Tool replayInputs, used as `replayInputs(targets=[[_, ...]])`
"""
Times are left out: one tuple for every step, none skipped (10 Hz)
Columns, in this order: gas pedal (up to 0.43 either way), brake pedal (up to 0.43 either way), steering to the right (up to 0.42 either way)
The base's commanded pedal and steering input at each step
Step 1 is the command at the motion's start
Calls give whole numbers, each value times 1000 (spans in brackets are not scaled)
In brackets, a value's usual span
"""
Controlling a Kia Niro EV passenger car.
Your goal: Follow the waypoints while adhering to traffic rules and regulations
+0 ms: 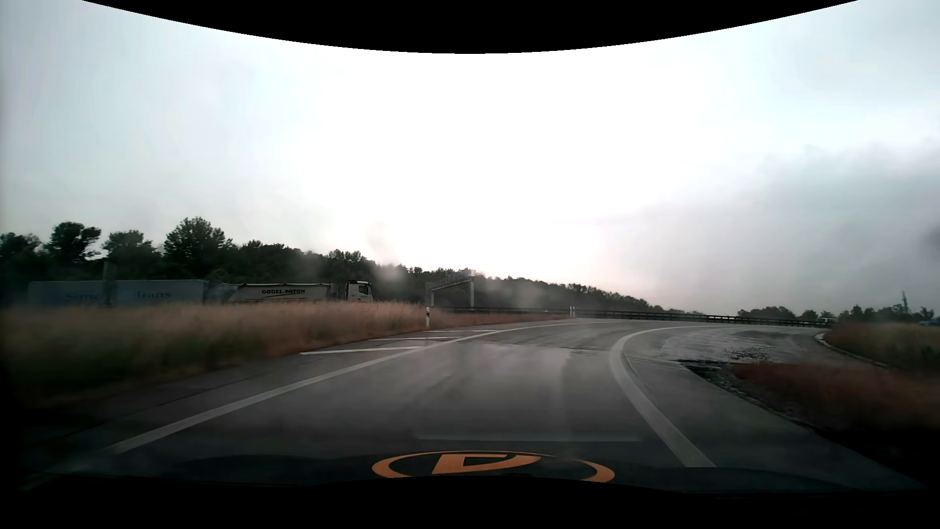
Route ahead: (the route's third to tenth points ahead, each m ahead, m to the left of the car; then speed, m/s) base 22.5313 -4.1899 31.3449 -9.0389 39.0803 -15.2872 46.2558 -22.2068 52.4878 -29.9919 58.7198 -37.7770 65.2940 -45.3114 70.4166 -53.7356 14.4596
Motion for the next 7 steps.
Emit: replayInputs(targets=[[110, 0, 100], [110, 0, 100], [110, 0, 99], [110, 0, 99], [110, 0, 99], [118, 0, 96], [118, 0, 94]])
